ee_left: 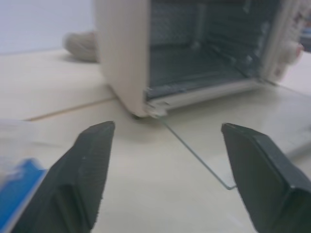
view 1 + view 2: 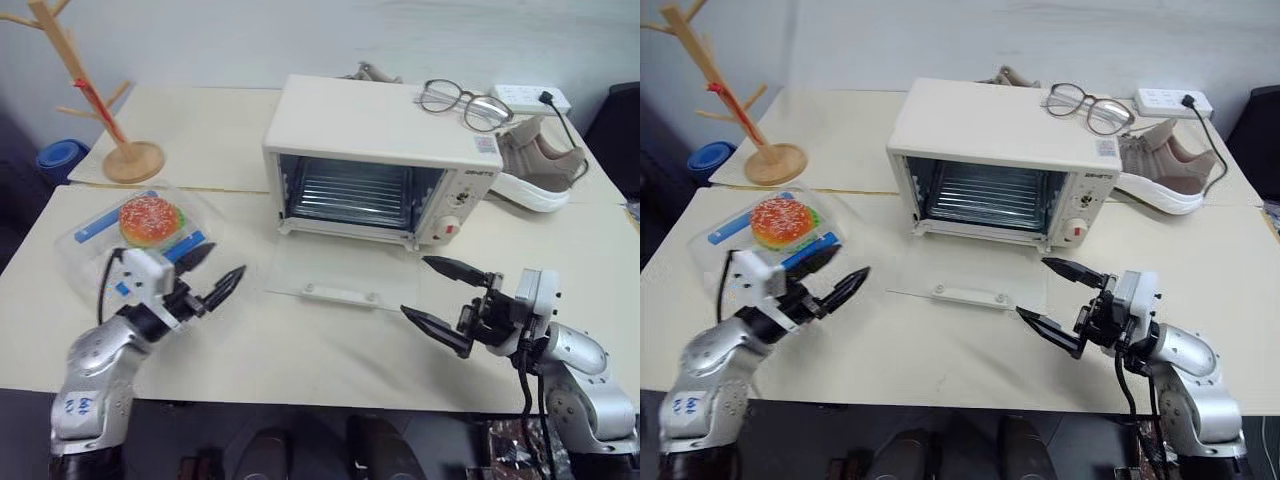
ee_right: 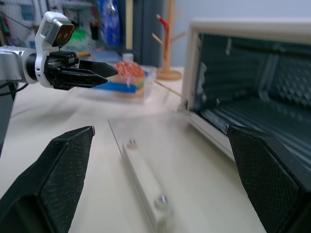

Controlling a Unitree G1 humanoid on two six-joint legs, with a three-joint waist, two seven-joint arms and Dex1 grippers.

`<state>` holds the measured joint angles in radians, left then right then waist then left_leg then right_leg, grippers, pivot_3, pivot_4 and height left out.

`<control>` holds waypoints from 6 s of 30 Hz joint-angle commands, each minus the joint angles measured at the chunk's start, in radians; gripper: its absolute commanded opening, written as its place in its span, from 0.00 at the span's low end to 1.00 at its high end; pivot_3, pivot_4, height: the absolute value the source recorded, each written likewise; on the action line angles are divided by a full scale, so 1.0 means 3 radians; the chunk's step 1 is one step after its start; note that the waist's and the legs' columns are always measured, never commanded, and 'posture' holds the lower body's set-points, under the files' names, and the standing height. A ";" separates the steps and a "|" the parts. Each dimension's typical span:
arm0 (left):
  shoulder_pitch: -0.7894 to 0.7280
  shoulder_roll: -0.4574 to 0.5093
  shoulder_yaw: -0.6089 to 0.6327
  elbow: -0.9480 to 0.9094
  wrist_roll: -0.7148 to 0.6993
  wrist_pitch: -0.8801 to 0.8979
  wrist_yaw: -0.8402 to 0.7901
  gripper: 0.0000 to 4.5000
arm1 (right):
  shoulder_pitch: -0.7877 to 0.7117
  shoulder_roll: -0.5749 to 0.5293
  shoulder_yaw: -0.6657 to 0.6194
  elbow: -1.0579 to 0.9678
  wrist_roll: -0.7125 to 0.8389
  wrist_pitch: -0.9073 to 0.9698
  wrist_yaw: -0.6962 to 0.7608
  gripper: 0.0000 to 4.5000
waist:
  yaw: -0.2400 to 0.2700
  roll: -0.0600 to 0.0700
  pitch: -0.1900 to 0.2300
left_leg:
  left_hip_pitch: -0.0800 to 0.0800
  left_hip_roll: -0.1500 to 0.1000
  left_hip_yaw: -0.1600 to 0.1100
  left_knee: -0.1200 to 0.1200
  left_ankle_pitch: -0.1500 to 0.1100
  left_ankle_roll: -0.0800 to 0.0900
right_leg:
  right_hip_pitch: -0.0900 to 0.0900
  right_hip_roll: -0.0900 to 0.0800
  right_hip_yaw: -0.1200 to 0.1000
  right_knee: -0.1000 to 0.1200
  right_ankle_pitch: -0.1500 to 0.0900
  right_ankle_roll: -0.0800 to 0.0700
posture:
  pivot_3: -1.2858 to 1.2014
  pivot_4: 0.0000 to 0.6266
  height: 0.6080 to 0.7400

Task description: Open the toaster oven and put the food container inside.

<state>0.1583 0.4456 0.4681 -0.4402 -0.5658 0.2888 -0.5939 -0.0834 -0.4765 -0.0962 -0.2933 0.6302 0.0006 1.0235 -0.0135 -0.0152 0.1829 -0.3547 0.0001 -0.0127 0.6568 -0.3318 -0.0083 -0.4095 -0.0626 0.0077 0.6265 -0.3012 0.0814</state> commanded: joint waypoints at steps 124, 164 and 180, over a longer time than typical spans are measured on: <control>-0.2171 -0.0134 -0.1482 0.1366 0.0518 0.0757 -0.0138 0.00 | -0.0778 -0.0255 0.0299 0.0637 -0.0987 0.0241 -0.0745 0.01 | 0.0093 -0.0005 0.0005 | -0.0015 -0.0013 -0.0005 0.0017 0.0014 -0.0002 | -0.0008 0.0002 -0.0007 0.0008 0.0006 0.0001 | 0.52 0.24 1.00; -0.0843 0.1289 -0.0480 0.0866 -0.0231 -0.0094 -0.2188 0.99 | -0.0818 -0.0557 0.0261 0.2333 -0.1196 -0.0871 0.0727 0.00 | -0.0009 0.0006 0.0010 | -0.0013 -0.0005 -0.0001 0.0017 0.0004 0.0009 | -0.0005 0.0000 -0.0007 0.0003 0.0006 -0.0001 | 0.52 0.24 1.00; -0.0774 0.0853 -0.0123 0.0599 -0.0302 0.0009 -0.1122 0.99 | -0.1191 -0.0025 -0.0429 0.1527 0.0057 -0.0029 0.0128 0.00 | -0.0046 0.0009 0.0012 | -0.0014 -0.0003 -0.0004 0.0016 0.0003 -0.0001 | -0.0008 0.0001 -0.0007 0.0005 0.0006 -0.0001 | 0.52 0.24 1.00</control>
<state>-0.0901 0.6963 0.4127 -0.2376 -0.6934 0.3442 -0.9322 -0.4265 -0.4758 -0.1842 0.1970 0.6070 -0.0402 1.0824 -0.0274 -0.0125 0.1866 -0.3590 -0.0007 -0.0140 0.6615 -0.3308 -0.0087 -0.4119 -0.0623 0.0055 0.6277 -0.2995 0.0811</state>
